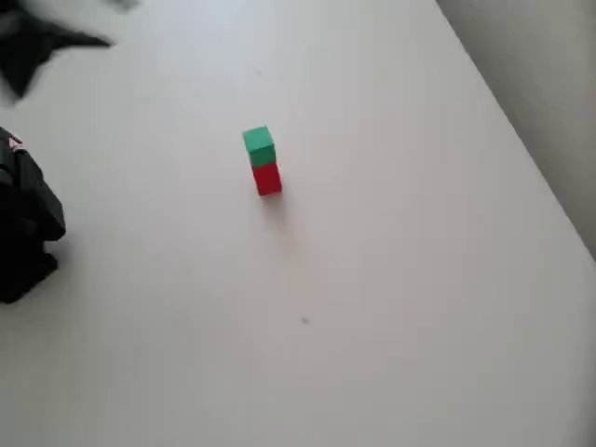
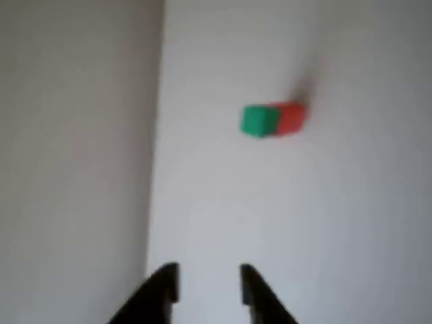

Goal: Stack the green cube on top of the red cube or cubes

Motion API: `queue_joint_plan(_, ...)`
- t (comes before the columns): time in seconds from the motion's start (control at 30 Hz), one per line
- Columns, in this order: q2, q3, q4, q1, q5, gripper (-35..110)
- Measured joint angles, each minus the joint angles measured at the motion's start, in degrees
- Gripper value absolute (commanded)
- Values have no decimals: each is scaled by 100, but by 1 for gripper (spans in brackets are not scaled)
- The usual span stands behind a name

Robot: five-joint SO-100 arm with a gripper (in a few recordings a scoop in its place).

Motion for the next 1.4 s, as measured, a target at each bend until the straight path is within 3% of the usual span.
queue_joint_plan(0.3,2057,4087,-1740,615,-308,-2)
queue_joint_plan(0.6,3199,6469,-2426,870,-466,-2)
queue_joint_plan(1.4,3788,7330,-2417,932,-510,-2)
